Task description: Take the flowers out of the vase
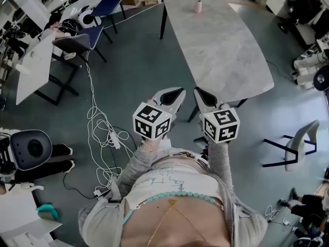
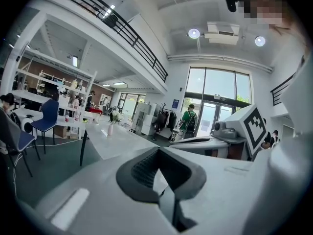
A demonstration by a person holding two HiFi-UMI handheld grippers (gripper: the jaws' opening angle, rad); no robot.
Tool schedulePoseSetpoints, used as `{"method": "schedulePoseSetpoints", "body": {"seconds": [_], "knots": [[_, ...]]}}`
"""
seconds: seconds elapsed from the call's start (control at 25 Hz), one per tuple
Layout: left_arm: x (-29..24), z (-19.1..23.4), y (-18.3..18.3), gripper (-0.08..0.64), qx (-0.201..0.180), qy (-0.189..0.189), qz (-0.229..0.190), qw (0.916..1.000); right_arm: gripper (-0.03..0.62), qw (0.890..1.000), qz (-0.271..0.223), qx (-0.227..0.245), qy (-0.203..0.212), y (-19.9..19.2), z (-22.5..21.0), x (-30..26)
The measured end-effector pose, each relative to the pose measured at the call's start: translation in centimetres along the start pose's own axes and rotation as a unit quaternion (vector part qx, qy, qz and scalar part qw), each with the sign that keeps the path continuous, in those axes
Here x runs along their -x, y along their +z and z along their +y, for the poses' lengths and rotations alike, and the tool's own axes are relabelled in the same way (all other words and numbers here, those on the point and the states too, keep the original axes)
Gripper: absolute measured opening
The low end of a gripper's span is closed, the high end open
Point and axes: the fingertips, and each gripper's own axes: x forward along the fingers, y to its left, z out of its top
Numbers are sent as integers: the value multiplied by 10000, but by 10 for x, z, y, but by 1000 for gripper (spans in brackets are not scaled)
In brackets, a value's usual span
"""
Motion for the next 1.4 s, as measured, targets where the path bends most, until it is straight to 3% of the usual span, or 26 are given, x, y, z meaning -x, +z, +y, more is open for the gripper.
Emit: {"method": "schedulePoseSetpoints", "body": {"seconds": [0.44, 0.64, 1.0, 1.4], "knots": [[3, 90, 23, 0, 7, 19, -63, 10000, 26, 10000, -19, -70, -3, 30, 7, -96], [14, 122, 34, 0, -52, 25, -178, 9998, 28, 9995, -4, -262, 182, 35, 22, -129], [30, 173, 27, 0, 273, 350, -139, 9989, 26, 9989, -11, -438, 165, 45, 25, -160], [14, 216, 43, 0, 416, 449, -281, 9977, 26, 9988, -59, -361, 313, 67, 14, -208]]}}
